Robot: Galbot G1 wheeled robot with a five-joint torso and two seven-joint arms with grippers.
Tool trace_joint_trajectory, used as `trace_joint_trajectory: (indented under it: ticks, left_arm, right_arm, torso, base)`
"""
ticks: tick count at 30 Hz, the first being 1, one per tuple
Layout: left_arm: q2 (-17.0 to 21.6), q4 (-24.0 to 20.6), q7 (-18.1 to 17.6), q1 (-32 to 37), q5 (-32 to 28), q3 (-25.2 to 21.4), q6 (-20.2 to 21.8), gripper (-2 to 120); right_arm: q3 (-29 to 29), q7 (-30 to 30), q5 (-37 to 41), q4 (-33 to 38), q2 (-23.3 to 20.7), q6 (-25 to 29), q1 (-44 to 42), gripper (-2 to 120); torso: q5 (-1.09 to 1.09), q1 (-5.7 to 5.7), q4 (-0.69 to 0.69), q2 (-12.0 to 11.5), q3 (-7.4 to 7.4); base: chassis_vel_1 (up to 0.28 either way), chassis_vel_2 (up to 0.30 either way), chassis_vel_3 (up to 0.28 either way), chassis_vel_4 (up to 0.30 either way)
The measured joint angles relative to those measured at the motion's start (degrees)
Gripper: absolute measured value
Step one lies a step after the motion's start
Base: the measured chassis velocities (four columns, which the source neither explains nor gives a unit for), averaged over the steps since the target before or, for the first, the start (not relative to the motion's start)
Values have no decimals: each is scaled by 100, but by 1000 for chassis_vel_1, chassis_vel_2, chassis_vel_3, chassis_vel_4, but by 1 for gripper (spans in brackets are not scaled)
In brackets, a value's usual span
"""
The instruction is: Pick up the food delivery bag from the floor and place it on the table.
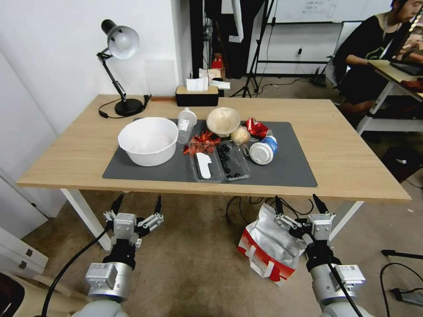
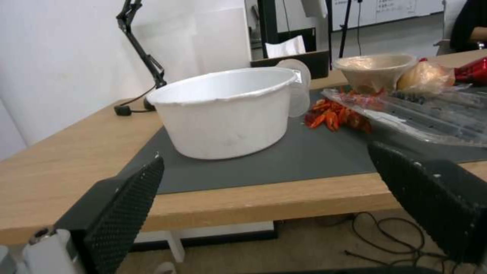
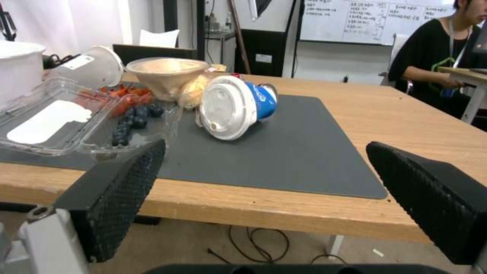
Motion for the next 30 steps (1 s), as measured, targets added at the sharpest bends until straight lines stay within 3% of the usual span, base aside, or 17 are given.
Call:
trace_joint_trajectory:
  ticks: [30]
  left_arm:
    - [0,0,0,0,0,0,0,100]
  right_arm:
    - [0,0,0,0,0,0,0,100]
  torso:
    - [0,0,0,0,0]
  base:
    - [0,0,0,0]
